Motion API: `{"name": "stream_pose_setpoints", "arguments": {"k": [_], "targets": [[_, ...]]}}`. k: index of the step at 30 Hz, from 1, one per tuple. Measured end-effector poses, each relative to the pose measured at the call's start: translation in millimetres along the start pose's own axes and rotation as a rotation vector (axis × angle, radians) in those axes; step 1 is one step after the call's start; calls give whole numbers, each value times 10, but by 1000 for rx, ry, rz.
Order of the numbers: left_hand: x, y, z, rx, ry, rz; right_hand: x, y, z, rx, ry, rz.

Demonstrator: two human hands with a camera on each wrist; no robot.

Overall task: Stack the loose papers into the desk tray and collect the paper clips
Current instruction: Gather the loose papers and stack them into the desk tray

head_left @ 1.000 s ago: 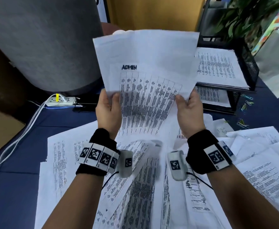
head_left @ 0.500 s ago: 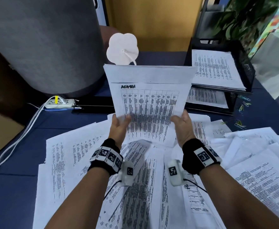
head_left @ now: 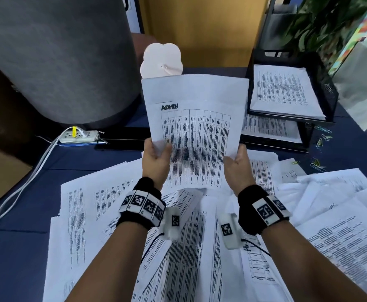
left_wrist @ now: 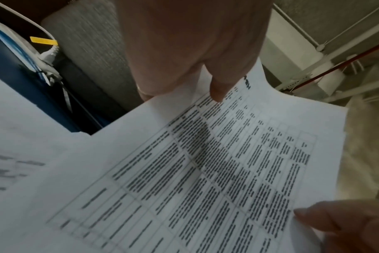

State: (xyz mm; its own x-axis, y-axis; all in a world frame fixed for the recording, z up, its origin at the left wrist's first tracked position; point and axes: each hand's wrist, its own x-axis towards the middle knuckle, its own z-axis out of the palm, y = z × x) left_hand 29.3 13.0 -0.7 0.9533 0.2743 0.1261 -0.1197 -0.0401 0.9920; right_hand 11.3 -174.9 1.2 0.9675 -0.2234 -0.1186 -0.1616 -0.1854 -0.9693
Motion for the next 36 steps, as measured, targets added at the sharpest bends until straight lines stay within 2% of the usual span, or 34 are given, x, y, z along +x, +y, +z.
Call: {"name": "stream_pose_setpoints", "arguments": {"k": [4,7,11,16,21,29,32,34,36], "targets": [[-24,-85,12,73,26,-108,6,213,-2,-81,-19,86],[3,-31,17,48,29,-92,18,342,-77,-21,2,112],[27,31,33,-11,10,-75,-88,310,-228,-55,-24,149],[-65,-102,175,248,-1,-179,-201,423,-443,-67,1,206],[-290,-294,444,431,-149,-356,-151,787,-791,-195,-50,308],[-518,-356,1093,405,-289,-436,16,1150,-1506,-302,-19,384],[-604,-323,1335,407,-400,-448,42,1156,-1751,-328,57,396],[-646,-337,1461,387,-426,-449,63,1144,-1874,-339,104,420],[-682,-360,1565,369,-423,-456,85,1114,-1983,-358,92,461]]}}
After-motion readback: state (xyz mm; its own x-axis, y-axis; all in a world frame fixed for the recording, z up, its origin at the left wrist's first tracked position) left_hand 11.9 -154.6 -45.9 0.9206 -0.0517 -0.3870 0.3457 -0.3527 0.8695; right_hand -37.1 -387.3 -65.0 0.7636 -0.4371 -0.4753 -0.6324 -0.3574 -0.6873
